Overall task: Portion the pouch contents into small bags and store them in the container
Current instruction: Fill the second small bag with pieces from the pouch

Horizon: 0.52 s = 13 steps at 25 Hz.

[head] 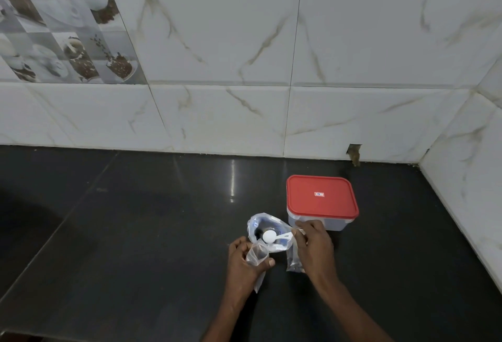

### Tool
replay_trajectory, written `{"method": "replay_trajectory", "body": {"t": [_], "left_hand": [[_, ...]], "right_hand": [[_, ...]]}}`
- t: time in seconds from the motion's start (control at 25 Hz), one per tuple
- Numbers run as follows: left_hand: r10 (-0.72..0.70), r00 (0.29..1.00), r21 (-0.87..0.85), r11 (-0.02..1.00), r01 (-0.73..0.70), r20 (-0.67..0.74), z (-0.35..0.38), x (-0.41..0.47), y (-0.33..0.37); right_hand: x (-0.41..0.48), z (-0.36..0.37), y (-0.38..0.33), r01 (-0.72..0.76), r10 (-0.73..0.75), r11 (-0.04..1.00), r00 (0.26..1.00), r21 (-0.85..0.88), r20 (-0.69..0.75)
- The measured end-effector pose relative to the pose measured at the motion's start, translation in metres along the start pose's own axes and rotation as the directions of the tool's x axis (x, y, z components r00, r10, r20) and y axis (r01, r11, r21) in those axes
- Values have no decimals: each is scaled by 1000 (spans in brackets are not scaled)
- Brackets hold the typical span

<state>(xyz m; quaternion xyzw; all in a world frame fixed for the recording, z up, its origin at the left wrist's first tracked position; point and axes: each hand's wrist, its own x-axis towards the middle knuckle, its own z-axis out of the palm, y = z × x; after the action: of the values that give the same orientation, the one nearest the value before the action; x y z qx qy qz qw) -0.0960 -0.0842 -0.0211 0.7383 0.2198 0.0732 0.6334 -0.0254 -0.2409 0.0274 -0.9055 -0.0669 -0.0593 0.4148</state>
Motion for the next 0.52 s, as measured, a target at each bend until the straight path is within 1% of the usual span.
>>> {"method": "replay_trajectory", "body": {"t": [0.04, 0.08, 0.12, 0.16, 0.2, 0.24, 0.28, 0.36, 0.44, 0.52], "left_hand": [[6, 1000, -2, 1000, -6, -21, 0, -2, 3], [25, 999, -12, 1000, -25, -41, 1, -4, 6], [49, 997, -18, 999, -50, -56, 3, -4, 7], [60, 997, -18, 998, -60, -46, 6, -7, 11], [64, 997, -25, 998, -65, -41, 9, -10, 16], [70, 997, -34, 997, -71, -42, 11, -13, 19], [76, 996, -44, 996, -79, -49, 13, -13, 20], [101, 994, -9, 995, -101, -39, 13, -12, 20], [130, 991, 68, 989, -131, 14, 11, -13, 20], [152, 985, 135, 978, -161, 78, 9, -14, 18]], "right_hand": [[-12, -7, -6, 75, -74, 996, 997, 56, -13], [-24, -10, -12, 149, -153, 980, 988, 131, 24], [-35, -12, -19, 190, -208, 969, 972, 155, 111], [-44, -10, -25, 229, -251, 964, 949, 133, 192], [-49, -8, -29, 271, -277, 961, 926, 56, 256], [-51, -4, -30, 314, -300, 949, 909, -2, 290], [-50, -4, -32, 316, -292, 949, 902, -23, 319], [-44, -7, -31, 288, -261, 957, 899, -25, 351], [-36, -14, -29, 227, -207, 974, 903, -11, 377], [-28, -24, -33, 201, -174, 979, 884, -19, 434]]}}
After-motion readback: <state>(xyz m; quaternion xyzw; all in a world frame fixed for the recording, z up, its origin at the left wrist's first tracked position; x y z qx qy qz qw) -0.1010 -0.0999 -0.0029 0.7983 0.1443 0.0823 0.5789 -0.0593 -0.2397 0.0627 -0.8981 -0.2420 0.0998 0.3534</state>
